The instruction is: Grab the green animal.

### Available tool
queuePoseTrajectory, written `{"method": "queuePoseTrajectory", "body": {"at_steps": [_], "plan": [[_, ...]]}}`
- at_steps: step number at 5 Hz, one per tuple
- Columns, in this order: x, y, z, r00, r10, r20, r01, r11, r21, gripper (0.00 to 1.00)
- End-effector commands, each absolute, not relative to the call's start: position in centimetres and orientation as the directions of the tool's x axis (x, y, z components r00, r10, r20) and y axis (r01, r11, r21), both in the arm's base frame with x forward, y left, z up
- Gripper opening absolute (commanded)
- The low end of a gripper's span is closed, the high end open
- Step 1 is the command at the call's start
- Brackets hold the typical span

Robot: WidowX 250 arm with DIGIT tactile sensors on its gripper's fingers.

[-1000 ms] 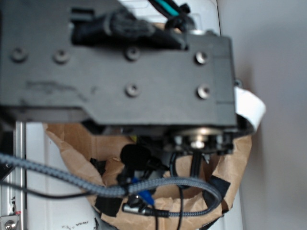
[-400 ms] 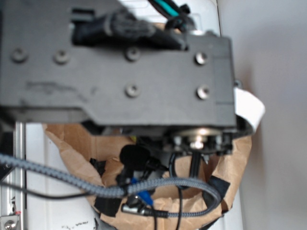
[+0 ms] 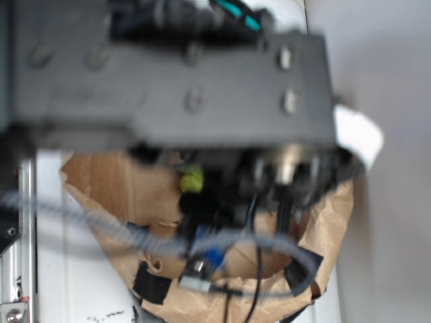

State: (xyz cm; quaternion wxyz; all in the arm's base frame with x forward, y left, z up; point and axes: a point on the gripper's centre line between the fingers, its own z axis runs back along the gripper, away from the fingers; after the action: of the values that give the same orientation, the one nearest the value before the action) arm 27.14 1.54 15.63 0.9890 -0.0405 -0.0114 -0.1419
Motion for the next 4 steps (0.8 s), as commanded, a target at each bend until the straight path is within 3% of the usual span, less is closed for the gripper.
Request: {"method": "queuePoseTrajectory", "body": {"at_steps": [1,2,3,4], "plan": [[26.2,3.4,13.6,0.930,-0.352,0.107,0.361,0.930,-0.075,1.00],[24.1,2.6,11.7,0.900,-0.409,0.152,0.418,0.908,-0.032,1.00],[23.5,1.5,8.9,0.887,-0.454,0.084,0.452,0.891,0.044,1.00],[23.9,0.7,6.6,0.877,-0.480,0.034,0.477,0.876,0.065,1.00]]}}
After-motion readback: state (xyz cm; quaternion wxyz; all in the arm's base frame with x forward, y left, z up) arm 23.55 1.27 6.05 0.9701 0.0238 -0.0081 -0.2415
